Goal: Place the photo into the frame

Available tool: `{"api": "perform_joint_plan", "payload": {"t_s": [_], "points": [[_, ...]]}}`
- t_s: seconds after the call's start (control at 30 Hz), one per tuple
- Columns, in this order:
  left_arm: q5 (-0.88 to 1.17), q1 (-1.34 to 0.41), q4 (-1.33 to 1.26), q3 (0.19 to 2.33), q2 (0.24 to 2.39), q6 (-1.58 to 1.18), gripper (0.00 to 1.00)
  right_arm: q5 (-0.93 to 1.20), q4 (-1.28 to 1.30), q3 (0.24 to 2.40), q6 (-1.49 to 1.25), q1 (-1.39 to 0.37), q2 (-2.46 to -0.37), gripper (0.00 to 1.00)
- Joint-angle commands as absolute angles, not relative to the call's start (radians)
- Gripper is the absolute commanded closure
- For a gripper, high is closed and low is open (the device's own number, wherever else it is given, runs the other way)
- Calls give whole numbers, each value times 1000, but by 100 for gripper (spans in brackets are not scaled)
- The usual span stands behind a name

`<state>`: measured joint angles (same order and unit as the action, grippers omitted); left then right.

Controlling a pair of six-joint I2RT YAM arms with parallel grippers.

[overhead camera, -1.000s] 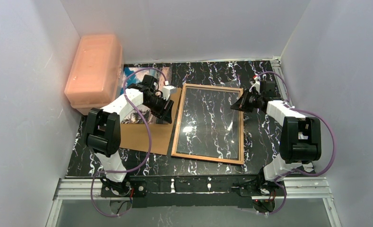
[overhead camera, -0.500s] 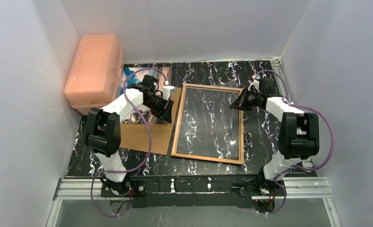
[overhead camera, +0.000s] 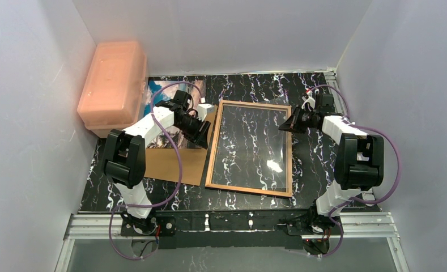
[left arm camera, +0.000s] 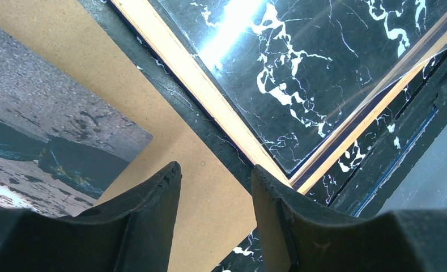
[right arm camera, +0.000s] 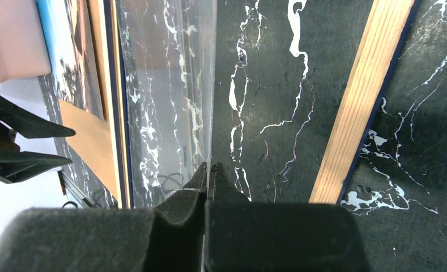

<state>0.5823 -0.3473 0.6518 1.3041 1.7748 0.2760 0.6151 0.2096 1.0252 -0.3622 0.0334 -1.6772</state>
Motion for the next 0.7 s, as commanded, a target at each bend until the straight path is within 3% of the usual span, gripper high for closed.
{"api": "perform_joint_plan", "payload": {"t_s": [0.0, 0.67], "points": [[578, -353, 665, 1305, 1761, 282, 53, 645, 212, 1051, -347, 41, -1678, 99], [450, -451, 532, 1162, 1778, 377, 60, 748, 80, 1004, -594, 41, -1684, 99]]}}
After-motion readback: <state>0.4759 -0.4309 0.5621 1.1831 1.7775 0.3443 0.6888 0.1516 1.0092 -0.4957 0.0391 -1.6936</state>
